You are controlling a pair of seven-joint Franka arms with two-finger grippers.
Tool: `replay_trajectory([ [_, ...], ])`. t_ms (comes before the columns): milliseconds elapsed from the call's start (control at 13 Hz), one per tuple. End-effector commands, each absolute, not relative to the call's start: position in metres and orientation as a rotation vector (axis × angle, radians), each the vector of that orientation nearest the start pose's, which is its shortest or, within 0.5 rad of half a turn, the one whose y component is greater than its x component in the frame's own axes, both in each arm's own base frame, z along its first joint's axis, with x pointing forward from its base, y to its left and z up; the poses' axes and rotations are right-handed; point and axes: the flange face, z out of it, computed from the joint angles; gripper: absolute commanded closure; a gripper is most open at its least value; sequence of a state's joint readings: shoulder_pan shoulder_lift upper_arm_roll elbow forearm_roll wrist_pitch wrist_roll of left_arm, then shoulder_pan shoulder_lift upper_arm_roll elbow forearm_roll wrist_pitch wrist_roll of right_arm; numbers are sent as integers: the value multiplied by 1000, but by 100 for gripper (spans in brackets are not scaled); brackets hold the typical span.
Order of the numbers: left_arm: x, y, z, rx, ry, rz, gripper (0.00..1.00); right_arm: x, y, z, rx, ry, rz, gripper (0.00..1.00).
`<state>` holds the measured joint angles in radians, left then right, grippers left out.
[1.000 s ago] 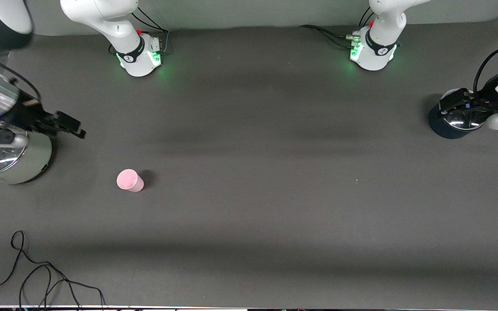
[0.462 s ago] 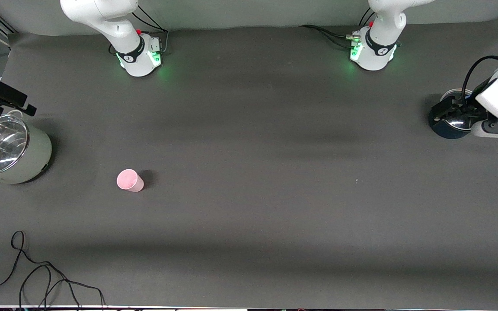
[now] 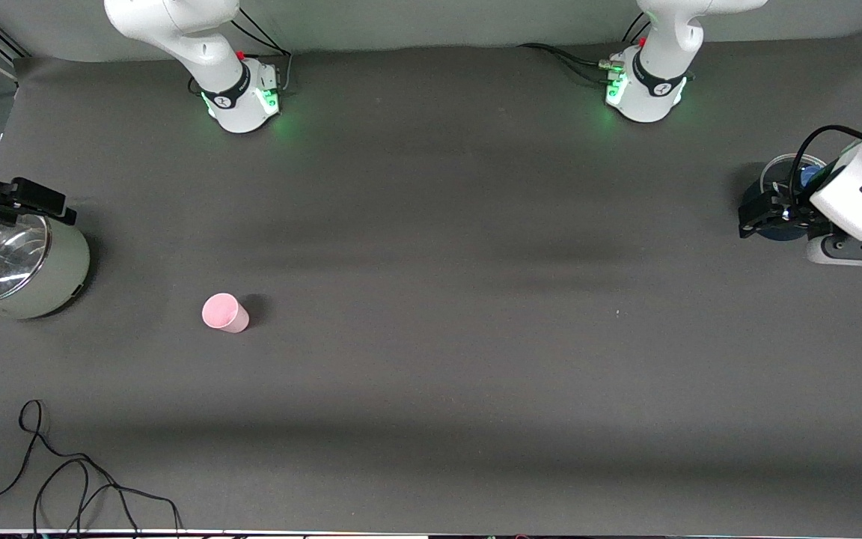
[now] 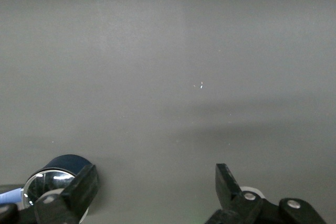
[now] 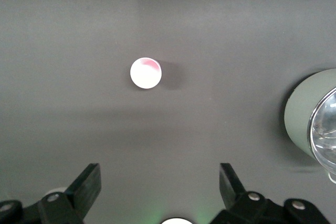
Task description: Transfer pink cup from left to right arm
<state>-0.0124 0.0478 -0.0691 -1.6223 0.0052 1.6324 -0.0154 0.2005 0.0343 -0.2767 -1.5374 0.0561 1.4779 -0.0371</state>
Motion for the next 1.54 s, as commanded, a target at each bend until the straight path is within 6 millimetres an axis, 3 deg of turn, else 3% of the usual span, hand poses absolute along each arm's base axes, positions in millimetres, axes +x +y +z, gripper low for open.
replay_trajectory([
  [0,569,-49,591,-3125,59,51,0,552,-30,616,-3107,7,160,0],
  [692,560,-40,597,-3128,67,100,0,555,9,619,-3196,-54,139,0],
  [1462,564,-42,600,-3129,53,64,0,559,11,611,-3193,-57,161,0],
])
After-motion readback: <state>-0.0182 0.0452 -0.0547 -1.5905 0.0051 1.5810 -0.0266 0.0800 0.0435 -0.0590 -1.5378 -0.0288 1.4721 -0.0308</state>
